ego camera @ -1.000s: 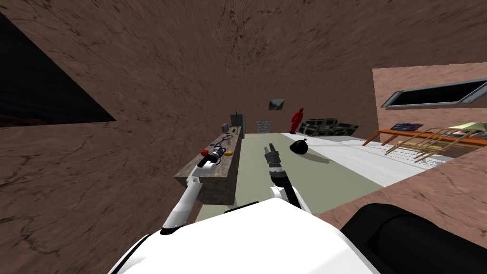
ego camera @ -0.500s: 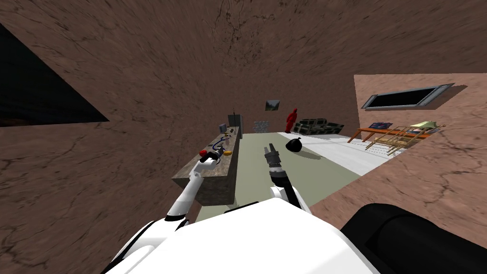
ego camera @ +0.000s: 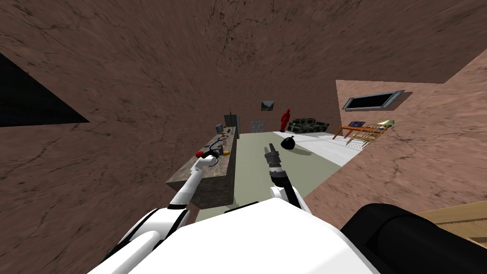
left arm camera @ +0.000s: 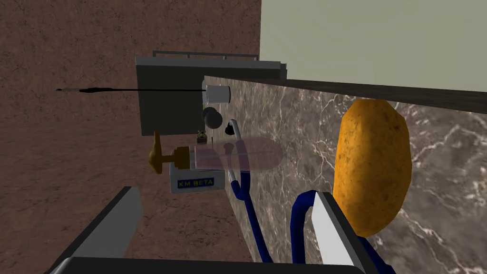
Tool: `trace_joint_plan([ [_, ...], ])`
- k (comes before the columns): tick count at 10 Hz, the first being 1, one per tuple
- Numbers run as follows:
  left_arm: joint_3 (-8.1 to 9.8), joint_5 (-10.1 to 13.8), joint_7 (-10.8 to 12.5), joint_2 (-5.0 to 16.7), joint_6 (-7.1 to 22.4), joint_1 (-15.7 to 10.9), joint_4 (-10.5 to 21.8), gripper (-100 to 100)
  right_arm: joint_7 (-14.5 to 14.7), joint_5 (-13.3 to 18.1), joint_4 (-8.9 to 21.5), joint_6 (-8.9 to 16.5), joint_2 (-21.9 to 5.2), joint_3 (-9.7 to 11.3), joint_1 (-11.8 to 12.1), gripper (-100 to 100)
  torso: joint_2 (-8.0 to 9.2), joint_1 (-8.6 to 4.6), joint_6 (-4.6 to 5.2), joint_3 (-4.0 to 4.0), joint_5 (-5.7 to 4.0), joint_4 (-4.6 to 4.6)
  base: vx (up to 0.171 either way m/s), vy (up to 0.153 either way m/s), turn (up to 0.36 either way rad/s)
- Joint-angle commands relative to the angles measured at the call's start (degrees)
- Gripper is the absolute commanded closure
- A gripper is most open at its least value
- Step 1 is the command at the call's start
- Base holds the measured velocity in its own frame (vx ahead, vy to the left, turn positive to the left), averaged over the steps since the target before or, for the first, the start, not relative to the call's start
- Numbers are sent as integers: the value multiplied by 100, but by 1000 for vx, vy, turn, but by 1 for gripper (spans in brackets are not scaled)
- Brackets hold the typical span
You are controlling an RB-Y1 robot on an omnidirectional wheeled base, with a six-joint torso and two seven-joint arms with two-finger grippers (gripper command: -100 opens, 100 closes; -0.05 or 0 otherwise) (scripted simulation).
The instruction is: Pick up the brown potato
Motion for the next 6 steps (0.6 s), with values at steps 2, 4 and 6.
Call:
trace_joint_plan([
  [2,-31,289,38,158,382,-331,466,-100,0,0,0,0,0,0,1,0,-2,-2,-4,-1,0,-1,-27,30,-116],
  [4,-51,473,63,261,587,-524,856,-100,0,0,0,0,0,0,1,0,-6,-6,-4,-4,-1,-2,-19,19,-128],
  [6,-69,654,91,365,781,-704,1238,-100,0,0,0,0,0,0,0,0,-5,-5,0,-2,-1,-1,-25,27,-166],
])
